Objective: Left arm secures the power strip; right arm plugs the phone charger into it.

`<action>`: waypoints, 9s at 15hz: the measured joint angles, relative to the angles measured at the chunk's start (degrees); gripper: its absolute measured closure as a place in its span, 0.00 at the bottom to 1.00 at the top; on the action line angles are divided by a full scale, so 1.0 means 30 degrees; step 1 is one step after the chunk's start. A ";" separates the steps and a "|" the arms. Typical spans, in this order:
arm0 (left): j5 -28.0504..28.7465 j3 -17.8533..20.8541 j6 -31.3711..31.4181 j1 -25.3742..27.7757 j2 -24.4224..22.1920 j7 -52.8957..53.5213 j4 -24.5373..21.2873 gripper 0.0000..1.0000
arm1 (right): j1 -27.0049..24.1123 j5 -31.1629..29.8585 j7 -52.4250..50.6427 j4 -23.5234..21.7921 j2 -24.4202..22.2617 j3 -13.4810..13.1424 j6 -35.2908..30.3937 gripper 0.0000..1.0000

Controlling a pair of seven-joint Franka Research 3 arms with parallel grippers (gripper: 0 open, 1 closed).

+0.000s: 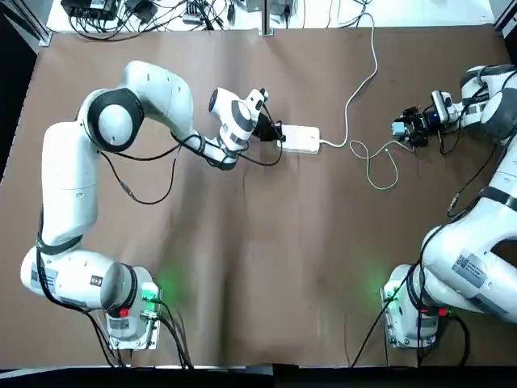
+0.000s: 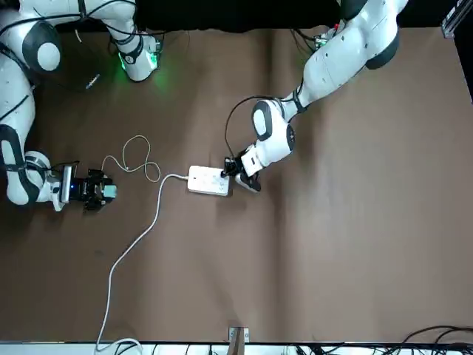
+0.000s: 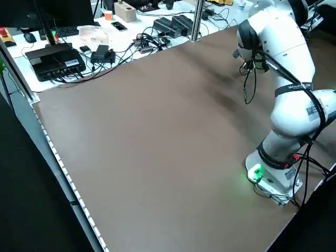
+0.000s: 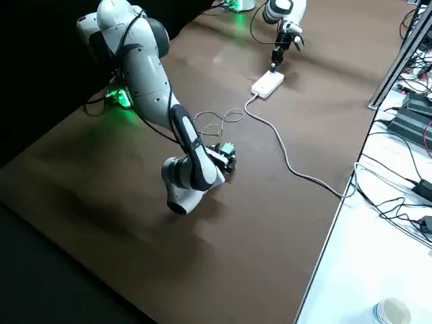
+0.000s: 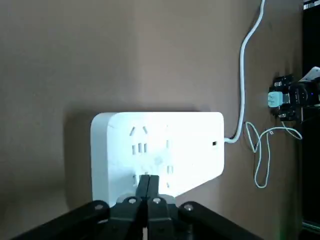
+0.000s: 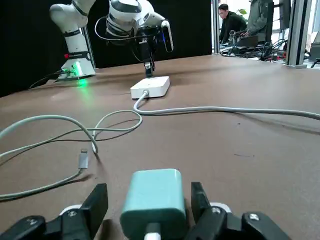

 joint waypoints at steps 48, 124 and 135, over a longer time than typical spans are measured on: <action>0.0016 0.0082 0.0017 0.0022 0.0129 0.0229 0.0062 0.99 | 0.8456 -0.9967 3.7982 0.2471 -1.3381 -0.0282 0.0971 0.52; 0.0016 0.0085 0.0016 0.0021 0.0133 0.0230 0.0064 0.99 | 2.1698 -1.2086 5.9457 -0.3700 -0.8198 -0.0493 1.2172 0.52; 0.0017 0.0085 0.0016 0.0021 0.0133 0.0230 0.0064 0.99 | 2.1903 -1.2090 5.9894 -0.3697 -0.8198 -0.0493 1.2276 0.52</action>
